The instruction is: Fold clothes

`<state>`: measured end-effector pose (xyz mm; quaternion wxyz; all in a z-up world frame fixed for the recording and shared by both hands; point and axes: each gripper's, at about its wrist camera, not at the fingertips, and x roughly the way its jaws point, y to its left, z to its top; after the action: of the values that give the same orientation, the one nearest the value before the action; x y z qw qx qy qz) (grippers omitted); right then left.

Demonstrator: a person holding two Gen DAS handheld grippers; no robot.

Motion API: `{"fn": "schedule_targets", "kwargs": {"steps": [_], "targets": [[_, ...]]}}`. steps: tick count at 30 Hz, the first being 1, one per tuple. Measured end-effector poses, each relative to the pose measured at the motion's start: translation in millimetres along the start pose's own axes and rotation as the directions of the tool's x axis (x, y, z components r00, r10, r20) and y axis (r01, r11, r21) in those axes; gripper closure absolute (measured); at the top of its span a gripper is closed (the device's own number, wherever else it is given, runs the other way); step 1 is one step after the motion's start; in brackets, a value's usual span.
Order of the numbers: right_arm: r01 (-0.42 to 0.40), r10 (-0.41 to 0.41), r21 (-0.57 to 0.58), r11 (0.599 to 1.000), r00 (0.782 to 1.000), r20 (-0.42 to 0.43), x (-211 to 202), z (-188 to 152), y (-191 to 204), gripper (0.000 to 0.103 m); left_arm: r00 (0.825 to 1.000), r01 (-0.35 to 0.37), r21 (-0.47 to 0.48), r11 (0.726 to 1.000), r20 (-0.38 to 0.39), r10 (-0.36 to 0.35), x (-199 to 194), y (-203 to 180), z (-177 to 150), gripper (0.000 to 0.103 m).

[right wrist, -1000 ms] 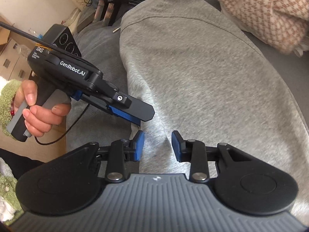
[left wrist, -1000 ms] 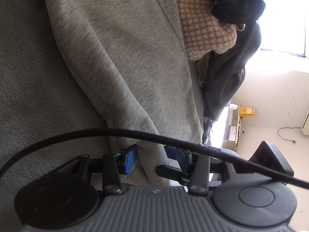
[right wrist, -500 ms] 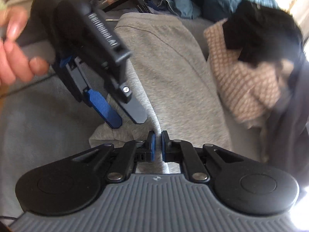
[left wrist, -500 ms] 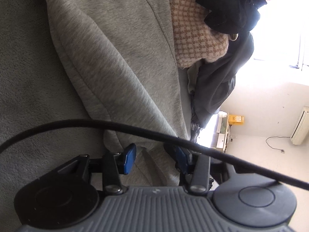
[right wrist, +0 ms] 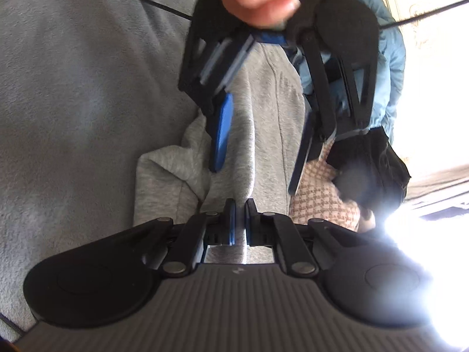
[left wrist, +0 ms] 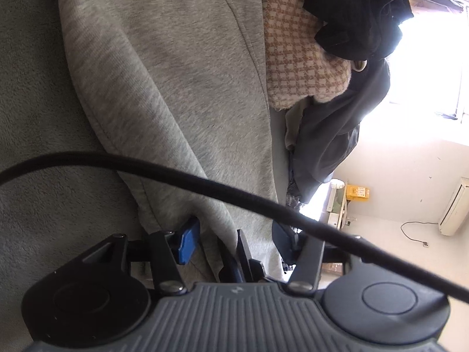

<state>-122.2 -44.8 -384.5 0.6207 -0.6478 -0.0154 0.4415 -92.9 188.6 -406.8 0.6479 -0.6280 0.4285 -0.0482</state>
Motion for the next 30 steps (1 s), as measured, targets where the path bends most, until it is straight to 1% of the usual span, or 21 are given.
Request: {"fn": "schedule_targets", "kwargs": {"steps": [1,2,3,4,5,7,8,10,11,13,16,18,20,22,24,25,26,28,30], "targets": [[-0.002,0.002,-0.005,1.0,1.0,0.005,-1.2,0.1,1.2,0.098,1.0,-0.016,0.001,1.0,-0.001,0.016,2.6,-0.9,-0.5,0.056],[-0.006,0.006,-0.002,1.0,1.0,0.008,-2.2,0.5,1.3,0.098,0.999,-0.033,0.004,0.999,-0.002,0.033,4.6,-1.6,-1.2,0.063],[-0.008,0.008,0.011,1.0,1.0,0.009,-3.0,0.9,0.3,0.098,0.999,-0.051,0.008,0.999,0.0,0.051,6.5,-2.3,-2.1,0.075],[-0.009,0.009,0.033,0.999,1.0,0.006,-3.5,1.3,-1.9,0.098,0.997,-0.074,0.014,0.997,0.006,0.074,7.7,-2.8,-3.0,0.081],[-0.013,0.013,0.063,0.998,1.0,-0.005,-3.3,1.6,-5.4,0.097,0.996,-0.093,0.021,0.995,0.012,0.093,8.0,-2.8,-3.9,0.089],[-0.024,0.03,0.148,0.989,0.999,-0.037,-2.7,0.9,-16.5,0.096,0.994,-0.108,0.029,0.994,0.019,0.107,6.9,-2.1,-5.2,0.091],[-0.05,0.063,0.214,0.976,0.996,-0.057,-2.1,-1.5,-25.3,0.094,0.994,-0.111,0.036,0.993,0.02,0.11,5.8,-2.2,-6.0,0.093],[-0.097,0.137,0.343,0.934,0.986,-0.092,0.0,-8.1,-42.2,0.092,0.993,-0.119,0.059,0.991,0.021,0.118,4.2,-3.9,-7.7,0.094],[-0.119,0.176,0.404,0.907,0.979,-0.107,1.5,-12.2,-50.2,0.092,0.992,-0.122,0.07,0.99,0.021,0.121,3.8,-4.8,-8.3,0.094],[-0.144,0.228,0.478,0.866,0.966,-0.121,4.2,-19.8,-61.4,0.092,0.992,-0.127,0.083,0.988,0.023,0.125,2.4,-5.4,-9.2,0.094],[-0.175,0.288,0.518,0.837,0.946,-0.146,7.9,-27.9,-68.7,0.092,0.991,-0.13,0.096,0.987,0.027,0.128,-0.1,-5.7,-10.3,0.095],[-0.129,0.245,0.484,0.866,0.952,-0.185,6.4,-34.2,-66.9,0.095,0.993,-0.121,0.101,0.988,0.026,0.119,-0.5,-5.8,-11.2,0.095],[-0.055,0.164,0.419,0.906,0.96,-0.227,2.2,-33.4,-56.7,0.095,0.993,-0.118,0.104,0.987,0.027,0.116,2.5,-7.7,-11.7,0.094],[0.018,0.08,0.35,0.936,0.961,-0.263,-2.0,-32.4,-46.5,0.094,0.99,-0.137,0.101,0.985,0.027,0.135,4.7,-6.1,-10.7,0.094],[-0.023,0.135,0.353,0.935,0.946,-0.296,-4.7,-31.1,-35.2,0.092,0.99,-0.14,0.088,0.986,0.024,0.139,5.3,-3.8,-9.3,0.094],[-0.018,0.14,0.38,0.925,0.945,-0.295,-10.1,-29.4,-36.3,0.091,0.99,-0.139,0.08,0.987,0.023,0.138,5.3,-2.7,-8.6,0.094],[-0.013,0.145,0.408,0.913,0.945,-0.294,-15.5,-27.7,-37.5,0.088,0.99,-0.138,0.078,0.987,0.02,0.137,5.2,-2.0,-7.8,0.094],[0.01,0.143,0.473,0.881,0.947,-0.287,-26.9,-25.4,-42.1,0.084,0.99,-0.14,0.082,0.987,0.011,0.14,5.5,-2.0,-6.3,0.094],[0.025,0.131,0.535,0.844,0.959,-0.251,-41.6,-21.7,-46.5,0.084,0.99,-0.142,0.075,0.987,0.004,0.143,6.4,-1.6,-4.6,0.094]]}}
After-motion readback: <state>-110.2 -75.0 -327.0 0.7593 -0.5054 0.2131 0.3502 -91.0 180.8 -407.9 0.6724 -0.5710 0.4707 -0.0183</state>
